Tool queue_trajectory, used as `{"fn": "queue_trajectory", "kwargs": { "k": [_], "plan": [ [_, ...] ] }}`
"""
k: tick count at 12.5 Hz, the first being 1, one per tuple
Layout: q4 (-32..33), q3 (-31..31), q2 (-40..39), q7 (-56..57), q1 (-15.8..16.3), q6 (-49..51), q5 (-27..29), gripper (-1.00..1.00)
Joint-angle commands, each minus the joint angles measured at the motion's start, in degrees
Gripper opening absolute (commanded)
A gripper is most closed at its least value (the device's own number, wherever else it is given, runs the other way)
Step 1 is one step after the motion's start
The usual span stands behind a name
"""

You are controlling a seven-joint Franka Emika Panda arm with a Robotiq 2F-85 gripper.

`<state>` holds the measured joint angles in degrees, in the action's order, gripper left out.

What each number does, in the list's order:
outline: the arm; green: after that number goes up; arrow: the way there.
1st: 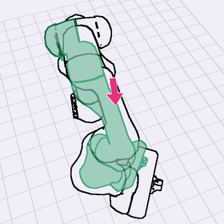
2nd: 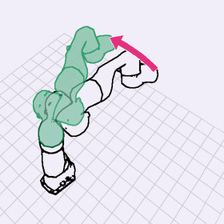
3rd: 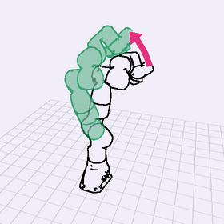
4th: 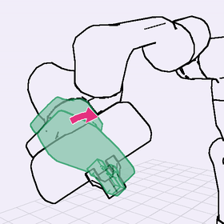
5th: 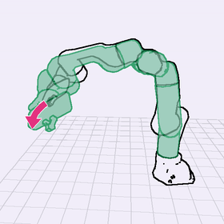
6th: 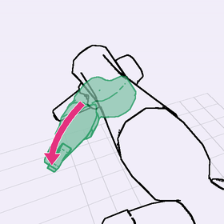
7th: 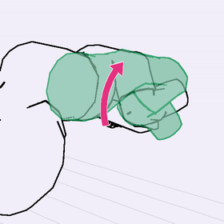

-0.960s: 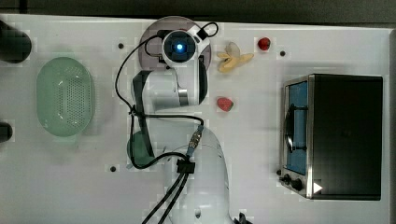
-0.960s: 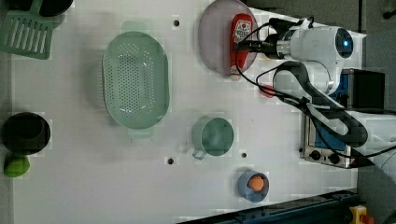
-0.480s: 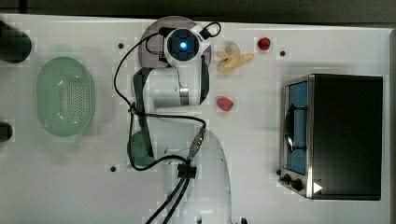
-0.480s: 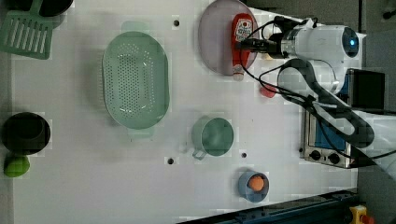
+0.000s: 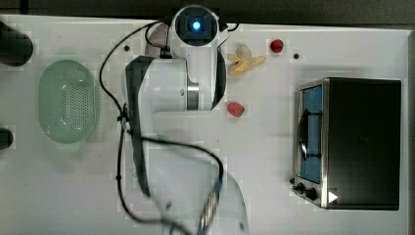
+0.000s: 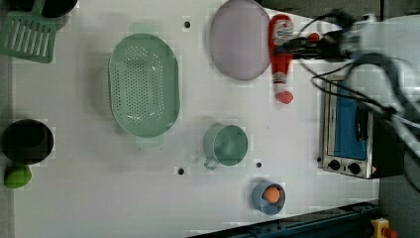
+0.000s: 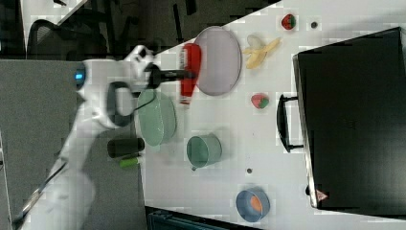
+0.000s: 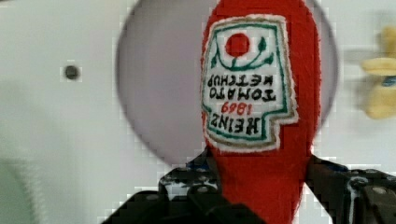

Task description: Pick ketchup from plate and place it on table.

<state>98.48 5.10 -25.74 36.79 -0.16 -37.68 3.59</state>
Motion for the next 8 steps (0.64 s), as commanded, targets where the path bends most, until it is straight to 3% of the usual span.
{"fn": "queue_trajectory", "kwargs": {
  "k": [1,4,8],
  "plan": [
    [-1.8,-1.3,9.5,0.7,-2.3,11.8,0.0,0.2],
    [2.7,-4.1,16.5,0.7,-3.2,16.5,0.0,0.2],
    [15.5,-6.7,24.5,0.7,-3.6,15.6,0.0,0.2]
  ]
}}
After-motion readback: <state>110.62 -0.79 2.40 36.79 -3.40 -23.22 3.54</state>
